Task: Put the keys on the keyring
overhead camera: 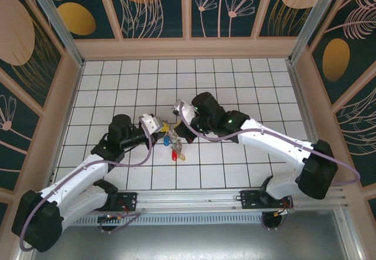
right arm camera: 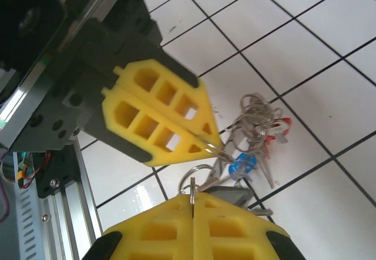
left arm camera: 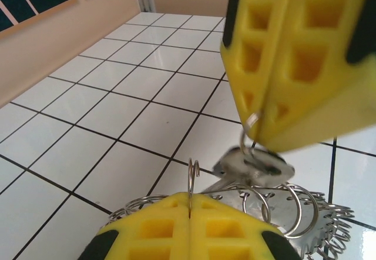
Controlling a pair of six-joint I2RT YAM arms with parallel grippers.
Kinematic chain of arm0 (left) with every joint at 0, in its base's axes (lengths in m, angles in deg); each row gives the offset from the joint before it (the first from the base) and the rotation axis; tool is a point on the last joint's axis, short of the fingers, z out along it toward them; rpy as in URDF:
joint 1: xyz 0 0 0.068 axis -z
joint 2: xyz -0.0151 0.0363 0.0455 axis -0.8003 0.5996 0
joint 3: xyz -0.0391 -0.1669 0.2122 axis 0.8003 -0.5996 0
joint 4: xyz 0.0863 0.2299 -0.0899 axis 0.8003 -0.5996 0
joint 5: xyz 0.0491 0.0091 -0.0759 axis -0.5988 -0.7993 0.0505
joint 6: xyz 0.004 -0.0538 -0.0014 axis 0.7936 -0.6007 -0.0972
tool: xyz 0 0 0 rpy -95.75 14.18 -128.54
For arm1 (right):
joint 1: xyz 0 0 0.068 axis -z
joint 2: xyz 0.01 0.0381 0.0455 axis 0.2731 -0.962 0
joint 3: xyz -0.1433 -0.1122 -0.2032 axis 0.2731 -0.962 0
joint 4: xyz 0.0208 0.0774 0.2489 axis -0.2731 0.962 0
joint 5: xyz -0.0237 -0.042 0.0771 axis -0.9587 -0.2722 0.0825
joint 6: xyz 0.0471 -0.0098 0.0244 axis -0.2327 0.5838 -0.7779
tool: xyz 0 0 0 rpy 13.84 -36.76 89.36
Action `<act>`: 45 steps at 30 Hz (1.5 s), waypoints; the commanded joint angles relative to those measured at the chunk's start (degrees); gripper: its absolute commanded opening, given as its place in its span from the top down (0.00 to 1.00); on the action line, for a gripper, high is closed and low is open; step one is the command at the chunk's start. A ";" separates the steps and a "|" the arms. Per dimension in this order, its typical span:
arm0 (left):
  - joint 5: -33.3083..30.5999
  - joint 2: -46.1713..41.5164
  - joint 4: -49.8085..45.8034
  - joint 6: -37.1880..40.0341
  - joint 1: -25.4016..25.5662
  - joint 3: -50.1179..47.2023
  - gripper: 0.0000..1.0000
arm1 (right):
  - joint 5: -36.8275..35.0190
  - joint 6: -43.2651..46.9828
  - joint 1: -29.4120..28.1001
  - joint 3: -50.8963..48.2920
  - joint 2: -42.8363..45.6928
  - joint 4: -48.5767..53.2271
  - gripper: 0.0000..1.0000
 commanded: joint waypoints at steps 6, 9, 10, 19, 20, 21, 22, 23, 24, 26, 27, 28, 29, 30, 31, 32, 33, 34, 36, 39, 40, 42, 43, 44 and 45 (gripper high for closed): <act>1.29 -0.24 2.59 -0.88 -0.12 0.38 1.00 | -2.36 0.25 -0.58 4.83 -4.21 0.91 1.00; 1.55 -0.08 2.56 -0.88 -0.08 0.49 1.00 | -2.94 -0.36 -0.65 5.25 -4.52 0.32 1.00; 1.67 -0.03 2.52 -0.86 -0.08 0.61 1.00 | -3.71 -0.76 -0.61 5.24 -4.61 0.08 1.00; 1.88 0.01 2.43 -0.81 -0.16 0.61 1.00 | -5.30 -3.00 -0.65 4.92 -4.97 -1.37 1.00; 1.76 0.06 2.45 -0.74 -0.08 0.62 1.00 | -4.93 -3.03 -0.60 4.73 -4.78 -1.72 1.00; 1.71 0.01 2.42 -0.87 -0.08 0.61 1.00 | -4.61 -3.04 -0.60 4.54 -4.55 -1.99 1.00; 1.57 0.00 2.43 -0.98 -0.08 0.66 1.00 | -4.08 -2.89 -0.60 4.31 -4.24 -2.34 1.00; 1.54 0.01 2.43 -1.00 -0.08 0.61 1.00 | -3.77 -2.85 -0.65 4.08 -3.91 -2.63 1.00; 1.54 0.13 2.39 -1.20 -0.08 0.67 1.00 | -3.67 -2.85 -0.60 3.86 -3.64 -2.87 1.00; 1.51 0.57 2.35 -1.57 -0.08 0.86 1.00 | -3.06 -2.73 -0.61 3.56 -3.21 -3.23 1.00; 1.61 0.83 2.19 -1.52 -0.09 1.02 1.00 | -2.73 -2.75 -0.61 3.49 -3.11 -3.34 1.00; 1.72 1.10 2.06 -1.46 -0.08 1.15 1.00 | -2.47 -2.62 -0.62 3.48 -3.09 -3.40 1.00; 1.80 1.43 1.75 -1.44 -0.08 1.37 1.00 | -2.41 -2.63 -0.65 3.57 -3.18 -3.52 1.00; 1.88 1.62 1.51 -1.35 -0.10 1.54 1.00 | -2.58 -2.68 -0.60 3.58 -3.28 -3.62 1.00; 2.05 1.72 1.47 -1.37 -0.08 1.57 1.00 | -2.82 -2.51 -0.64 3.67 -3.21 -3.92 1.00; 2.00 1.69 1.46 -1.43 -0.08 1.55 1.00 | -2.87 -2.50 -0.68 3.67 -3.27 -4.19 1.00; 2.05 1.67 1.47 -1.42 -0.08 1.57 1.00 | -3.19 -2.62 -0.73 3.80 -3.26 -4.50 1.00; 2.07 1.55 1.49 -1.35 -0.08 1.57 1.00 | -3.72 -2.76 -0.69 4.13 -3.56 -4.38 1.00; 1.93 1.25 1.51 -1.39 -0.08 1.49 1.00 | -4.64 -2.76 -0.61 4.86 -4.22 -3.30 1.00; 1.62 0.65 1.62 -1.44 -0.08 1.40 1.00 | -5.37 -3.08 -0.63 5.01 -4.87 -1.90 1.00; 1.53 0.50 1.63 -1.46 -0.08 1.31 1.00 | -5.55 -3.29 -0.64 4.70 -4.72 -1.61 1.00; 1.37 0.32 1.75 -1.48 -0.08 1.33 1.00 | -6.21 -3.70 -0.65 3.80 -4.31 -1.52 1.00; 1.35 0.20 1.76 -1.52 -0.08 1.38 1.00 | -6.78 -3.93 -0.66 3.31 -3.96 -1.39 1.00; 1.26 0.19 1.82 -1.60 -0.09 1.27 1.00 | -7.22 -4.27 -0.65 3.01 -3.70 -1.42 1.00; 1.22 0.10 1.87 -1.53 -0.09 1.15 1.00 | -7.65 -4.50 -0.65 2.75 -3.47 -1.25 1.00</act>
